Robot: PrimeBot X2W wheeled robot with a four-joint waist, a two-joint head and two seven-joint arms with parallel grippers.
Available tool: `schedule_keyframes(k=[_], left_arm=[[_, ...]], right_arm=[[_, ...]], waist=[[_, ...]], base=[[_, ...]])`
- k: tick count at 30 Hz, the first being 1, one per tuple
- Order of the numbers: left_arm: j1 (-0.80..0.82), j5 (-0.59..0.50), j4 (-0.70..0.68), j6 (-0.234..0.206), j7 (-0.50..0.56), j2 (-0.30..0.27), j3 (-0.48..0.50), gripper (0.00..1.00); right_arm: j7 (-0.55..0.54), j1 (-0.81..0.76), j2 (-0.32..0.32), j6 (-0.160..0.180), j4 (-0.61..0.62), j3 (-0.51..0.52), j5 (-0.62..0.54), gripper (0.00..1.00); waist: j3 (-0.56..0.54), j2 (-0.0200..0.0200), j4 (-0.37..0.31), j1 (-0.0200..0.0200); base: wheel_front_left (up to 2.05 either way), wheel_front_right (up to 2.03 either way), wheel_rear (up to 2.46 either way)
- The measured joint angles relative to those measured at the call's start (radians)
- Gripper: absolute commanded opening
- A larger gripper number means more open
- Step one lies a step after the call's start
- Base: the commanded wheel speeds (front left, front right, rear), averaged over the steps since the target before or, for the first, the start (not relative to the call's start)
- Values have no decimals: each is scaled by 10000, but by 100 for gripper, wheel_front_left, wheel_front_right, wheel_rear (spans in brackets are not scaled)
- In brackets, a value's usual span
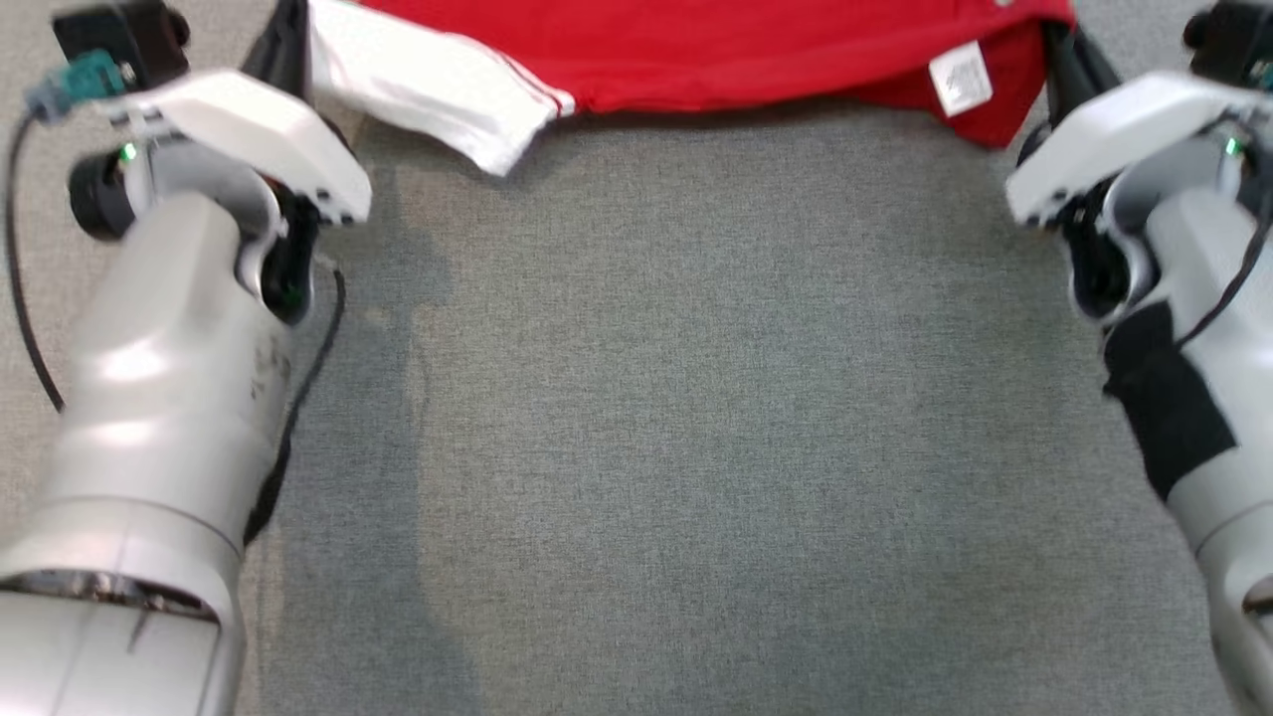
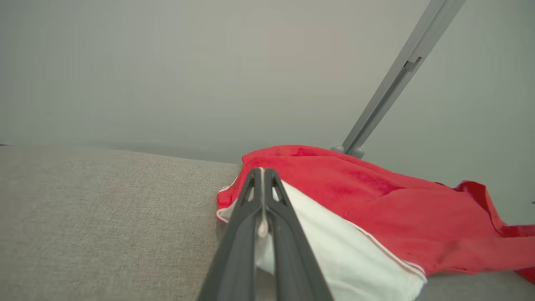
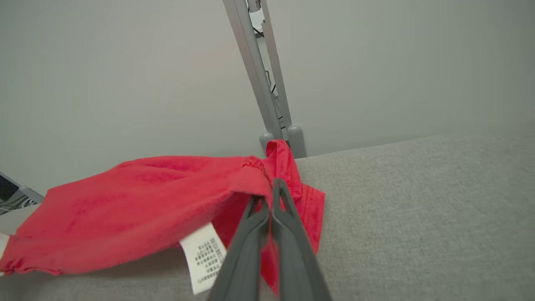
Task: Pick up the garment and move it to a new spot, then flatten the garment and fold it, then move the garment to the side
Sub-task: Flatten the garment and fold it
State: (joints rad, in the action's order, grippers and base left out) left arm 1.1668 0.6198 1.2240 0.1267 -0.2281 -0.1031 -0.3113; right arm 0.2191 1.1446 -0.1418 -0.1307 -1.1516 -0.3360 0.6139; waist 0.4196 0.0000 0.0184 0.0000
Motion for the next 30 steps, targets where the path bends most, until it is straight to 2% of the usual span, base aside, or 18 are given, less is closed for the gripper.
schedule_keyframes(k=[4,8,12,16,19,23,30], left_arm=[[-1243,265,-205,33,-238,59,-105,0],[-2338,449,-673,33,-320,-207,15,0],[-4086,297,-2234,35,-336,-694,506,0],[-6157,36,-4027,-65,-336,-857,1264,0],[-7601,-155,-5438,-318,-336,-972,1739,0],[-9612,-290,-7114,-713,-332,-982,1893,0],[-12492,-366,-10638,-1973,861,-1039,1785,0]], right_arm=[[290,-1350,48,0,407,-370,500,0],[380,-2492,38,0,1005,-683,928,0],[407,-4079,-157,0,2096,-894,1419,0],[414,-5628,-370,0,3358,-874,1605,0],[414,-6715,-564,0,4155,-746,1609,0],[414,-8043,-746,0,4976,-385,1572,0],[412,-10098,-867,0,6094,303,1246,0]], waist=[[-313,0,-8,0],[-634,0,-68,0],[-1109,0,-205,0],[-1598,0,-362,0],[-1969,0,-444,0],[-2462,0,-482,0],[-3256,0,-371,0]], base=[[0,0,0],[0,0,0],[0,0,0],[0,0,0],[0,0,0],[0,0,0],[0,0,0]])
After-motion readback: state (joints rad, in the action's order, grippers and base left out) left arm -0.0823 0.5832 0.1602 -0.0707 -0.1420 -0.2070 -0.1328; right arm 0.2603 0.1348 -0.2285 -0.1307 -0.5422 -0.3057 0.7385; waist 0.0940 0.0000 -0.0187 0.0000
